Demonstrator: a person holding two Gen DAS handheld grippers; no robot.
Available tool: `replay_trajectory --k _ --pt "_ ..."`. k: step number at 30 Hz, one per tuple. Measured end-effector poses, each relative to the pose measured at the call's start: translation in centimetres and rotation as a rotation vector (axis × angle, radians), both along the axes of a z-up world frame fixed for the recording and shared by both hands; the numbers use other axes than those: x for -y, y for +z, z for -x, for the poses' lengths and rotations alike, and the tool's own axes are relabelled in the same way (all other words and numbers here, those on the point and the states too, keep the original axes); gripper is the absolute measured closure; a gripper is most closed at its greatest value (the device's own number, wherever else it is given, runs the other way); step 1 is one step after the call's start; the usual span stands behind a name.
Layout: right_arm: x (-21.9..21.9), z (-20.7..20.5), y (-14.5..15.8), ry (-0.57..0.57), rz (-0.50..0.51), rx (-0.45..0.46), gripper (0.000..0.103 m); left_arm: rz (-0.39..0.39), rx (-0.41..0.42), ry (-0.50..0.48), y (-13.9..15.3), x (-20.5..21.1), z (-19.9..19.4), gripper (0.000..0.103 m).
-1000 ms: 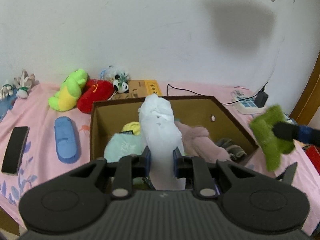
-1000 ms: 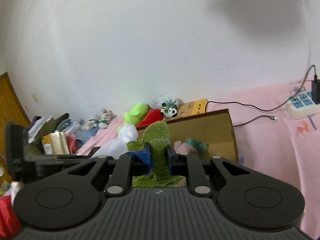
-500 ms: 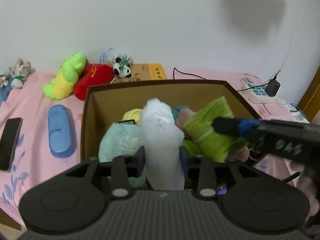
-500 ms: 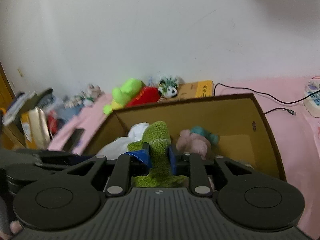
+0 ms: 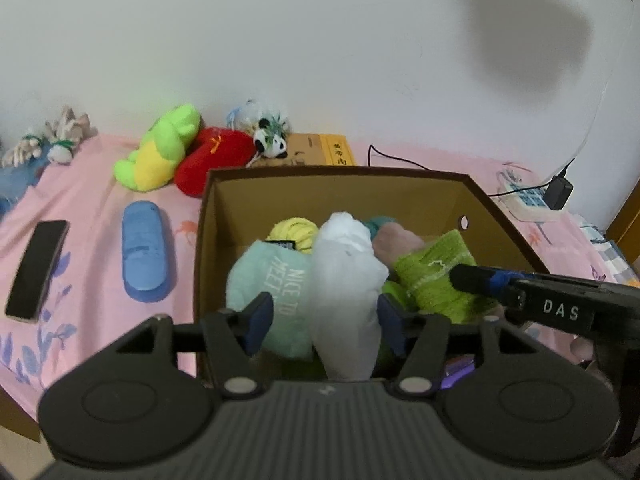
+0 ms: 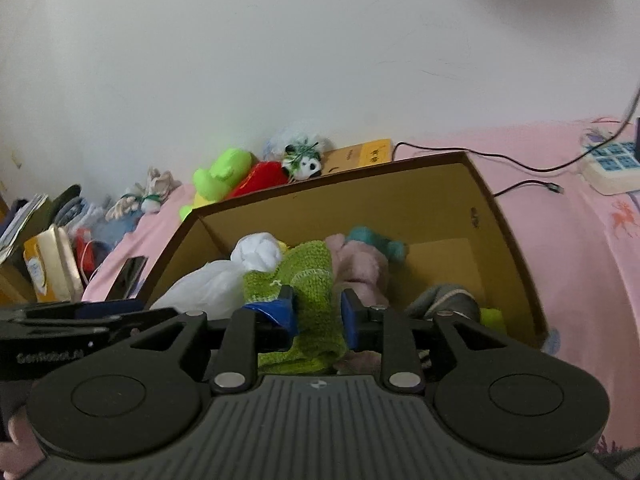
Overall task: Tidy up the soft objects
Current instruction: 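Lower the white bag and green towel into the box and open both tools, then move both tools back from the box toward the purple tissue pack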
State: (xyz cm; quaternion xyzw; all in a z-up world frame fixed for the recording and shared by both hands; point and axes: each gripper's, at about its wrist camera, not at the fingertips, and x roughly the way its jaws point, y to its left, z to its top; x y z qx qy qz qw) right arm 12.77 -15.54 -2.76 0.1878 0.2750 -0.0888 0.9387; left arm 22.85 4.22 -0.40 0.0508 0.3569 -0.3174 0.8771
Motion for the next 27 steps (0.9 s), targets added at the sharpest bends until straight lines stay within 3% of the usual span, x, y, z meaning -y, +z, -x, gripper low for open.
replay_trajectory --k 10,18,27 --pt "0.4 2.6 1.0 -0.02 -0.069 0.054 0.092 -0.051 0.018 0.055 1.2 0.2 2.2 0.04" --pt "-0.5 5.4 1.7 0.025 -0.054 0.094 0.091 -0.102 0.051 0.132 1.8 0.3 4.2 0.037" --pt "-2.1 7.5 1.6 0.089 -0.009 0.065 0.091 -0.132 0.034 0.17 1.5 0.6 7.3 0.035"
